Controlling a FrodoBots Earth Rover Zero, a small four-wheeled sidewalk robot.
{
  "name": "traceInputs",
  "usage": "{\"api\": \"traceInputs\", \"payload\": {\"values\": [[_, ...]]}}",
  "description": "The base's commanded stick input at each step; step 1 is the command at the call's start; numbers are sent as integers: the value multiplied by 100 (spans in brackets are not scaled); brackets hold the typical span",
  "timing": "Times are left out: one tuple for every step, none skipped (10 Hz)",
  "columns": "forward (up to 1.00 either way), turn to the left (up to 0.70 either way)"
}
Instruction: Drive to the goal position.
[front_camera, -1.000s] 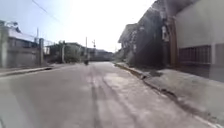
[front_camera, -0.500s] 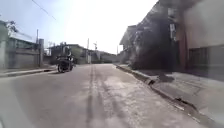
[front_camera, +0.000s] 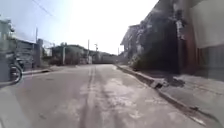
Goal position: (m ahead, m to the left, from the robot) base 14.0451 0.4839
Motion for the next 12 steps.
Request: {"api": "traceInputs", "payload": {"values": [[85, 0], [85, 0], [85, 0], [85, 0], [85, 0], [85, 0], [85, 0], [85, 0], [85, 0], [85, 0], [85, 0], [85, 0]]}}
